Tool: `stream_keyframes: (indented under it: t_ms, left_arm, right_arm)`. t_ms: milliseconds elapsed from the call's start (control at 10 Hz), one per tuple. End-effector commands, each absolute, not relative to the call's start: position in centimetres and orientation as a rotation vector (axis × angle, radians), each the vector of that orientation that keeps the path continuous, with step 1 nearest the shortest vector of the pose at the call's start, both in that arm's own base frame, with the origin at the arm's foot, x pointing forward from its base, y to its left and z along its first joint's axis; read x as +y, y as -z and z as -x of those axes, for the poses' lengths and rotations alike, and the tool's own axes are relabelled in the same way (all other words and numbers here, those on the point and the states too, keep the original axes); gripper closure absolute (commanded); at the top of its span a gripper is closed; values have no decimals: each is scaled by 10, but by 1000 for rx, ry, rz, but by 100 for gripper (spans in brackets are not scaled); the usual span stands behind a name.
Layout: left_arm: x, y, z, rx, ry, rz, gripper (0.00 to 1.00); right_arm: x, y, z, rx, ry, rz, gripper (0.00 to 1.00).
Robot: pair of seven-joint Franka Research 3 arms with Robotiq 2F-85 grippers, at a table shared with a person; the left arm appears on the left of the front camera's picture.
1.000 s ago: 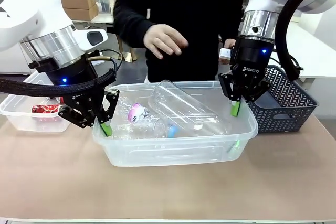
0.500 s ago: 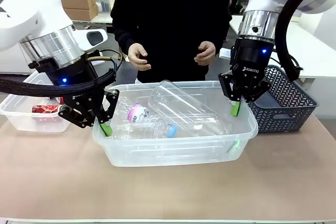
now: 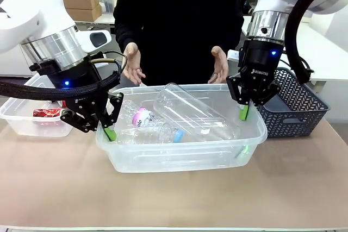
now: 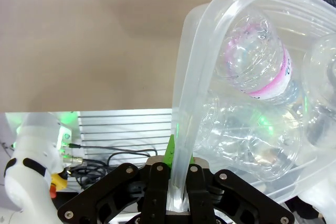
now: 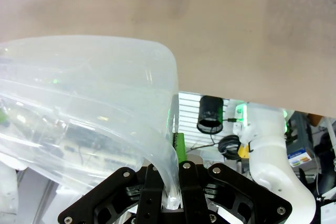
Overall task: Sort the waste into each basket.
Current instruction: Offer the picked Organizing box to the human.
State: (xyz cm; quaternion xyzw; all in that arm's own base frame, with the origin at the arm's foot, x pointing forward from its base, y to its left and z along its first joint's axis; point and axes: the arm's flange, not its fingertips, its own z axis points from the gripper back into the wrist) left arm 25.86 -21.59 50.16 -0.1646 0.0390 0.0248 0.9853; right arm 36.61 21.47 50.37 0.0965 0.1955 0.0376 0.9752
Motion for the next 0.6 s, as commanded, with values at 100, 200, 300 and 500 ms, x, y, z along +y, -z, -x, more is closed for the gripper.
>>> stream_keyframes:
  t_ms: [100, 200, 300, 500]
  left_arm:
    - [-214, -503, -258, 74, -55, 345, 96]
    - [-216, -502, -259, 78, -50, 331, 96]
    - [-216, -513, -292, 53, -61, 321, 96]
    - [-226, -539, -353, 2, -7, 307, 96]
  right_arm:
    - [216, -506, -365, 392, -67, -194, 96]
    - [215, -504, -366, 394, -76, -195, 96]
    - [219, -519, -389, 348, -99, -229, 96]
    - [223, -536, -442, 352, -139, -210, 96]
